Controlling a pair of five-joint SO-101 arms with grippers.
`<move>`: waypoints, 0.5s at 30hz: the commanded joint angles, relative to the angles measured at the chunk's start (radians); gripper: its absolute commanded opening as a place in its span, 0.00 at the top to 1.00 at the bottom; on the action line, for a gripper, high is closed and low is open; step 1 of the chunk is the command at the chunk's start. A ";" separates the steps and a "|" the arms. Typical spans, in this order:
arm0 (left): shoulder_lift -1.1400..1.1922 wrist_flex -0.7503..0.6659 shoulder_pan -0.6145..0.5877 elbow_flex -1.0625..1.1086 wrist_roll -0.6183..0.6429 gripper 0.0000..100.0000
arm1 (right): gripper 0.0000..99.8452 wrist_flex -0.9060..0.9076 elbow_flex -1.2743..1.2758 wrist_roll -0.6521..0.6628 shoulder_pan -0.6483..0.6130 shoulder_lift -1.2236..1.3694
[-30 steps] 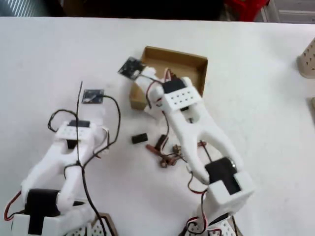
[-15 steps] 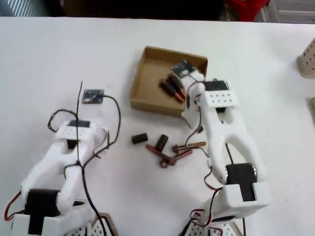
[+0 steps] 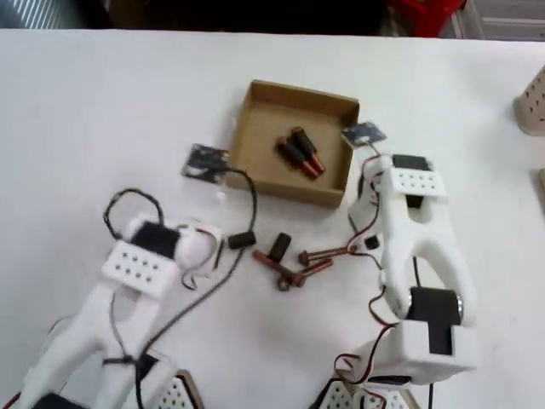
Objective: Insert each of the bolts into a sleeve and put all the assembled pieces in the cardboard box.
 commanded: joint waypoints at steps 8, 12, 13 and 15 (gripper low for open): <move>0.298 -0.107 0.153 -0.245 0.112 0.98 | 0.98 0.035 0.124 -0.006 0.120 -0.311; 0.464 -0.112 0.335 -0.356 0.110 0.98 | 0.98 0.033 0.121 -0.002 0.157 -0.326; 0.489 -0.115 0.389 -0.371 0.106 0.98 | 0.98 0.030 0.121 0.000 0.165 -0.326; 0.519 -0.160 0.484 -0.388 0.104 0.98 | 0.98 0.028 0.121 0.000 0.179 -0.326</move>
